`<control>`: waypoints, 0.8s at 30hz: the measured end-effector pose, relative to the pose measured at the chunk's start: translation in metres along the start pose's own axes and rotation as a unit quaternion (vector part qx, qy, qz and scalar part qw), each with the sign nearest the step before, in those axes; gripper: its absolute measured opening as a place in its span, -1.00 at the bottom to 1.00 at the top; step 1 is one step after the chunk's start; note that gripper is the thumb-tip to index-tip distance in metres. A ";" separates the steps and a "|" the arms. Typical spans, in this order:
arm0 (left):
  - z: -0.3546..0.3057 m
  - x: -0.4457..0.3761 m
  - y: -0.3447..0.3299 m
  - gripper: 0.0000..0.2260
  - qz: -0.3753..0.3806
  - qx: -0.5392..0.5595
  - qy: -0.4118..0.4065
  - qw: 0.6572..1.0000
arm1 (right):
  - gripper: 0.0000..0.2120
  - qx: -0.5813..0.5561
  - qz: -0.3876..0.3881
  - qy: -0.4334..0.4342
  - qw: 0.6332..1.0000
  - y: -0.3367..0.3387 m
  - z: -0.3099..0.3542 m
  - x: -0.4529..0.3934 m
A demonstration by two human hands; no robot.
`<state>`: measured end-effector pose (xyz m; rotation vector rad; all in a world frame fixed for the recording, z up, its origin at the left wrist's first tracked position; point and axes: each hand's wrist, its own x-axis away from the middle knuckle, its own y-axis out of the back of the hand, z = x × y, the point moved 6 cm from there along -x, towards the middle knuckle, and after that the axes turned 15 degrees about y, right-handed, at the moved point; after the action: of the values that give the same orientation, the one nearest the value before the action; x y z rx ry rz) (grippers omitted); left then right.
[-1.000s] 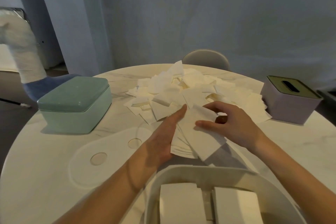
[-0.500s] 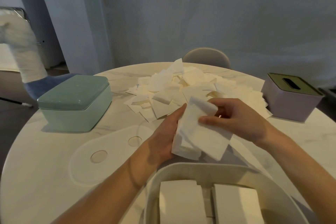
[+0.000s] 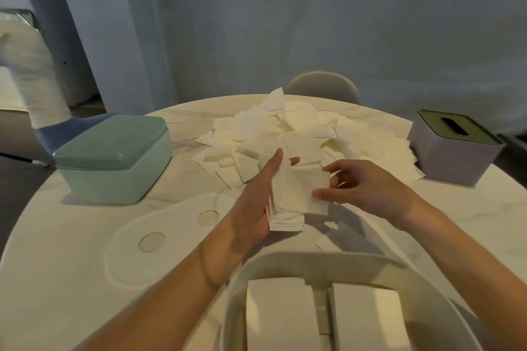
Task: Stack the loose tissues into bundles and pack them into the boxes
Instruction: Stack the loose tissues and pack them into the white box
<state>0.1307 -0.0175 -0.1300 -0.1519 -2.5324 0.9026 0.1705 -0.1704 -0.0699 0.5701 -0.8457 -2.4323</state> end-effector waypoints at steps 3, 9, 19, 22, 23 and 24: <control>-0.008 0.000 0.008 -0.55 -0.018 -0.010 -0.024 1.000 | -0.90 -0.028 -0.025 0.044 0.998 0.007 0.004 -0.001; -0.015 0.006 0.002 -0.39 -0.006 -0.037 0.002 0.999 | -0.80 -0.237 -0.026 0.111 0.965 0.020 0.023 0.002; 0.009 0.017 -0.017 -0.48 0.049 -0.074 0.086 0.992 | -0.72 0.032 -0.021 0.229 0.973 -0.001 0.024 -0.004; 0.004 0.016 -0.011 -0.66 0.009 -0.082 0.063 0.995 | -0.65 0.054 -0.032 0.225 0.972 0.012 0.014 -0.006; 0.001 0.014 -0.006 -0.68 -0.004 -0.066 0.055 0.996 | -0.65 0.048 0.027 0.200 0.978 0.013 0.006 -0.006; -0.003 0.014 -0.002 -0.68 -0.013 -0.053 0.047 0.997 | -0.61 0.048 0.119 0.172 0.977 0.010 -0.002 -0.003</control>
<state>0.1195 -0.0138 -0.1219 -0.1897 -2.4893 0.7337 0.1772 -0.1760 -0.0640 0.8447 -0.8322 -2.0100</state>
